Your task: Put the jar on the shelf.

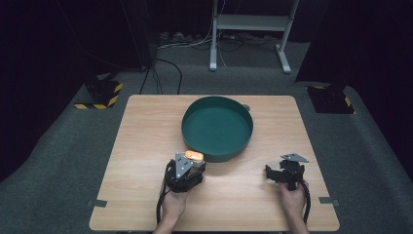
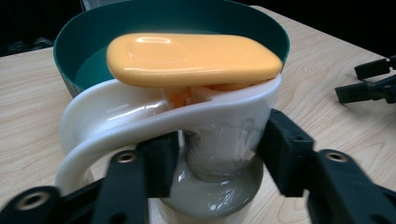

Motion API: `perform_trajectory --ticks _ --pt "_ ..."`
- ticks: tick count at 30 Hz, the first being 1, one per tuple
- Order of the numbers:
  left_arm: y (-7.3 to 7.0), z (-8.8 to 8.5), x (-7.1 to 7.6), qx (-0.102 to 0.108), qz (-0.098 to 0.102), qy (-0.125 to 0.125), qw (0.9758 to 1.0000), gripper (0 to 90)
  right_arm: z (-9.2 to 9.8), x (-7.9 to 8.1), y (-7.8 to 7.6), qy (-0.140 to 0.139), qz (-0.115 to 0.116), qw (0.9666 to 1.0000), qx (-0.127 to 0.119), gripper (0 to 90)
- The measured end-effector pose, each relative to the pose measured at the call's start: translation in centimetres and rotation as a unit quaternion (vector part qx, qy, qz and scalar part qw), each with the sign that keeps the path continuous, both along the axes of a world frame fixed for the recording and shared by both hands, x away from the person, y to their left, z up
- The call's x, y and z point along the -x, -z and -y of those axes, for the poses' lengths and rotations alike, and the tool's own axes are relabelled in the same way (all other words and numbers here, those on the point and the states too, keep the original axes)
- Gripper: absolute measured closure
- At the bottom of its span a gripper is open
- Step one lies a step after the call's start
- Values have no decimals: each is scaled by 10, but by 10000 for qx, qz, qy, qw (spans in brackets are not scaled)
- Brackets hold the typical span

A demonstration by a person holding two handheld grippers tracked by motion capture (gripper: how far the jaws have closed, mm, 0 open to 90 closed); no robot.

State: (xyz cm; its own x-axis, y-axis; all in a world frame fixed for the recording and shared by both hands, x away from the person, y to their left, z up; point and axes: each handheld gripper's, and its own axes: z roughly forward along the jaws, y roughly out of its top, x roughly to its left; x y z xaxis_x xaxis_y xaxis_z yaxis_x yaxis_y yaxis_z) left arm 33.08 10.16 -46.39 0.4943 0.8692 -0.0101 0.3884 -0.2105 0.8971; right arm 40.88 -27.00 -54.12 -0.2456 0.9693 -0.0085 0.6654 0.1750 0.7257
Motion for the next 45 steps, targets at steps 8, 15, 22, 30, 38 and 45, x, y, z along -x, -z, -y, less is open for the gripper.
perform_trajectory --ticks 8,15,22,30,38,45 --pt "0 -1 5 -129 132 147 9997 545 0 0 0 1 -1 10000 1 79" --pt "-12 -5 5 4 28 318 9995 546 0 0 0 2 3 10000 0 79" --pt "-38 -13 1 91 27 537 9985 546 0 0 0 3 3 10000 4 78" --pt "-62 -23 -10 203 65 622 9978 546 0 0 0 1 6 10000 6 78" --pt "-86 -24 -25 127 192 770 9968 545 0 0 0 0 6 10000 6 78" --pt "-99 -18 -36 15 319 834 9960 545 0 0 0 0 6 10000 8 77"
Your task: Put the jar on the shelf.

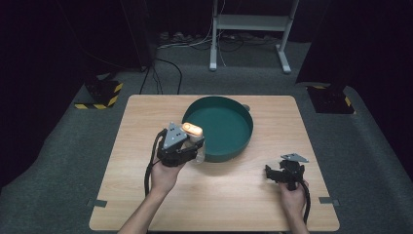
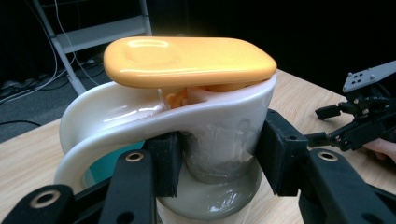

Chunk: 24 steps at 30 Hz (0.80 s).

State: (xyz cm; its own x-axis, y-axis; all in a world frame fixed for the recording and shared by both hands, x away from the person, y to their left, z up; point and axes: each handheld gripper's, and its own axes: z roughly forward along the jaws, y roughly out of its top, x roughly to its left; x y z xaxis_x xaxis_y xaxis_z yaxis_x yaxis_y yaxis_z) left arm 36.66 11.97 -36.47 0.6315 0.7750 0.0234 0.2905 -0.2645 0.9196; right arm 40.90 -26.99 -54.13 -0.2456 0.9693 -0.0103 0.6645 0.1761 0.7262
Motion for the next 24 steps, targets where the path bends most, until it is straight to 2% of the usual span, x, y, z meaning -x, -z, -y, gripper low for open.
perform_trajectory --ticks 8,16,24 --pt "-9 9 -19 48 2 44 10000 544 0 0 0 -1 1 10000 -2 77" --pt "-15 15 -42 -6 28 -123 9999 545 0 0 0 -1 1 10000 -1 77" --pt "-7 17 -69 -87 -64 -260 9996 544 0 0 0 -1 2 10000 0 76"
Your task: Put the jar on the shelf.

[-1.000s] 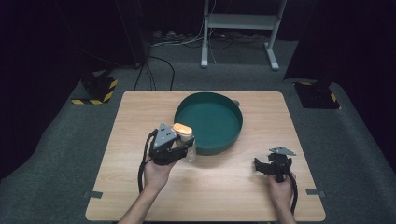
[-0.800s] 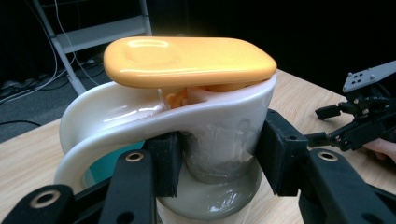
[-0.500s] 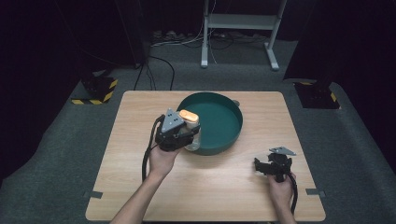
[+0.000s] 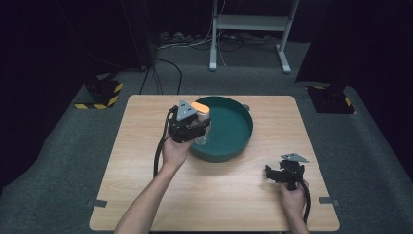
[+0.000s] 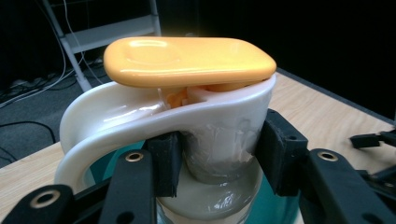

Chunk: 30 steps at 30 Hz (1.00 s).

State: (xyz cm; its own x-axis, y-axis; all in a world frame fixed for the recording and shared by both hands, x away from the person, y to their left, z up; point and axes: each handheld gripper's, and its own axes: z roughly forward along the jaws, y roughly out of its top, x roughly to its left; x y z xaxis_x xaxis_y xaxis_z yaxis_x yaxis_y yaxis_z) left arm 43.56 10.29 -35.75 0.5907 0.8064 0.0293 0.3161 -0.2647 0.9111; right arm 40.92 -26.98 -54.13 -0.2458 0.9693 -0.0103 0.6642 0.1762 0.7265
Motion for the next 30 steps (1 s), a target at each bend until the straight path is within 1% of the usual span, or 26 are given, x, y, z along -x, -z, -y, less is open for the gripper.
perform_trajectory --ticks 2,3,4,5,7,9,11,15,16,18,19,21,24,26,28,30 --pt "4 -1 -9 45 -24 -71 10000 544 0 0 0 1 -2 10000 1 75" --pt "4 -1 -9 45 -24 -71 10000 544 0 0 0 1 -2 10000 1 75" --pt "7 -2 -16 133 -74 -122 9998 544 0 0 0 2 -2 10000 1 76" --pt "8 -2 -19 162 -99 -143 9997 544 0 0 0 2 -2 10000 1 75" --pt "11 0 -23 120 -133 -201 9996 544 0 0 0 1 -3 10000 1 76" --pt "14 3 -27 -35 -142 -272 9995 543 0 0 0 1 -2 10000 1 75" --pt "18 4 -31 -120 -199 -334 9992 543 0 0 0 6 -10 10000 -1 75" --pt "23 4 -39 -166 -284 -439 9985 543 0 0 0 7 -9 10000 -1 75" --pt "25 4 -41 -170 -310 -442 9984 543 0 0 0 5 -5 10000 -1 75" --pt "29 3 -45 -60 -390 -457 9982 544 0 0 0 5 -5 10000 -3 76" --pt "29 3 -45 -60 -390 -457 9982 544 0 0 0 5 -7 10000 -2 76" --pt "33 2 -50 65 -455 -474 9978 544 0 0 0 5 -6 10000 -2 76" --pt "37 2 -54 89 -506 -508 9974 544 0 0 0 2 -1 10000 0 75" --pt "40 3 -57 34 -533 -549 9971 544 0 0 0 8 -10 10000 -2 75" --pt "43 4 -59 -33 -514 -576 9970 543 0 0 0 9 -7 10000 -4 76" --pt "46 5 -59 -39 -485 -582 9971 544 0 0 0 7 -7 10000 -4 75"
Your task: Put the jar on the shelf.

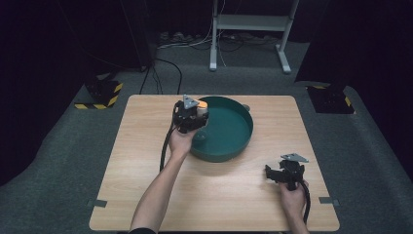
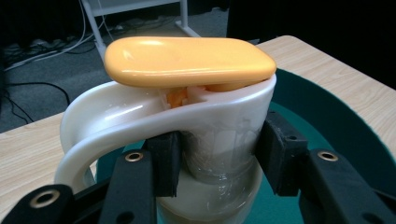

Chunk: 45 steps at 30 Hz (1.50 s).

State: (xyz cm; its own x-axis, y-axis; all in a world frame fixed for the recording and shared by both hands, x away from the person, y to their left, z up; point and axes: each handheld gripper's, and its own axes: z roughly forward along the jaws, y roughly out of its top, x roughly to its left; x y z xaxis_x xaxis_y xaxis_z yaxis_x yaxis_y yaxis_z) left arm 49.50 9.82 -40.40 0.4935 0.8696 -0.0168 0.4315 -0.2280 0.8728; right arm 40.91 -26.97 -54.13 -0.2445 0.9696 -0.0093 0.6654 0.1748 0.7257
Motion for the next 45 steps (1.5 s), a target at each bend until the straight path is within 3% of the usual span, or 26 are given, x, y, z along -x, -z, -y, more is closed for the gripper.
perform_trajectory --ticks 7,9,16,34,39,45 --pt "7 1 -4 -9 3 -52 10000 543 0 0 0 -2 3 10000 2 75" --pt "8 -1 -6 80 -15 -93 9999 543 0 0 0 0 1 10000 0 75" --pt "14 -3 -8 27 -40 -145 9999 541 0 0 0 0 1 10000 0 76" --pt "18 -7 0 25 40 -24 10000 504 0 0 0 1 1 10000 0 75" --pt "18 -10 2 112 43 12 9999 434 0 0 0 1 0 10000 0 75" --pt "17 -9 4 69 0 24 10000 324 0 0 0 1 0 10000 0 76"
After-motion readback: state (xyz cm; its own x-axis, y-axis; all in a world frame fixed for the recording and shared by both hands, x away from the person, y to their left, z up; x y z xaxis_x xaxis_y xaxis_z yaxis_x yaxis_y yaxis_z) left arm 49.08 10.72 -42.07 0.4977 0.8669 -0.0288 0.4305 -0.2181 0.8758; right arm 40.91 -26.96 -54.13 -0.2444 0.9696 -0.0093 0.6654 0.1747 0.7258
